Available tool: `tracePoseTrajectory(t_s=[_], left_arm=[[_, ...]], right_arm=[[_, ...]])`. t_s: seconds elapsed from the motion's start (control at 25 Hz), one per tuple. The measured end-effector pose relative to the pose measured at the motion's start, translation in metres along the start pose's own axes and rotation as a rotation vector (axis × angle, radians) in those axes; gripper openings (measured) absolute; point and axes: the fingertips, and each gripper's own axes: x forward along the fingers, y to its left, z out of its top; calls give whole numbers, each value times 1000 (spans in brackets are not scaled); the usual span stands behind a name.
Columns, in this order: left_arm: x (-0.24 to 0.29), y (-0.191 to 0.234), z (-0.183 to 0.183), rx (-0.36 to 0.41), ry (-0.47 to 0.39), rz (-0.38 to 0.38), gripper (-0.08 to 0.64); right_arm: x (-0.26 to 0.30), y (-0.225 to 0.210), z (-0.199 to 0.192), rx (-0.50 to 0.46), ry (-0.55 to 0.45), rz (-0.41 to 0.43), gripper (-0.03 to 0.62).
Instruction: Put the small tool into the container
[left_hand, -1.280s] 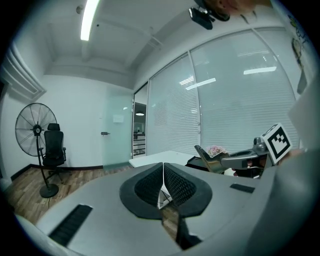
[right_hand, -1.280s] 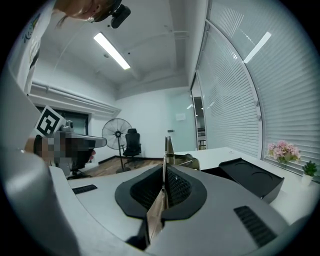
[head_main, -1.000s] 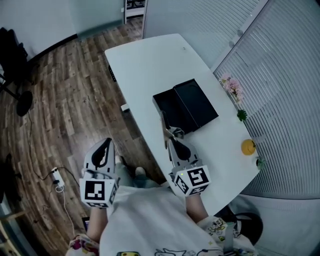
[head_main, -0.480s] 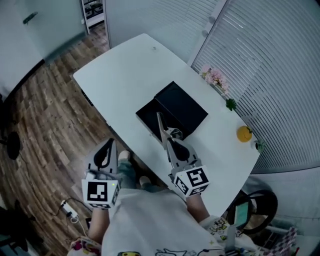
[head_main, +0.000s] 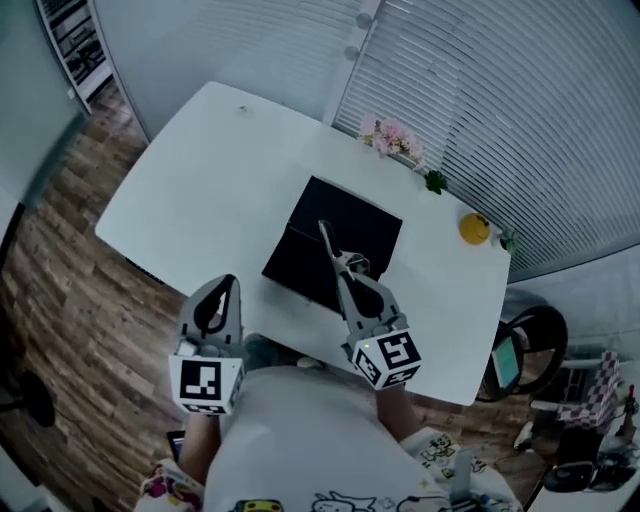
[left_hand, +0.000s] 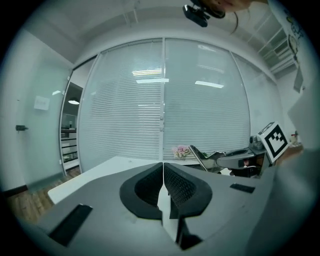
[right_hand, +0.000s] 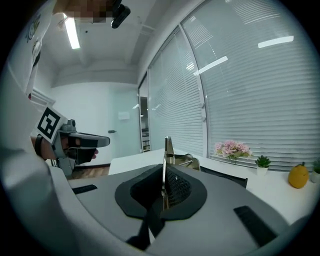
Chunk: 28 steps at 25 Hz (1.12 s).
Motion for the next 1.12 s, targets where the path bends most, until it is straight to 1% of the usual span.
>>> tracePoseTrajectory(t_s=[0.28,0.56,0.64,0.8,1.12], left_arm=[[50,7,4,27,21,-215,6],[78,-6,1,52,47,-390,6],[80,-10,0,54,55,-407,6],[85,-15,-1,59,65,-419,6],[90,-21,3,58,63,-392,6]], right_arm=[[9,-10,0,30,10,-184,2],[0,-13,-6,64,42,-303,2],[-2,-14,-7,69,50,-313,2],[-7,-21,-6,76,55,-323,2],[-9,-28,-5,79,74,-280,2]])
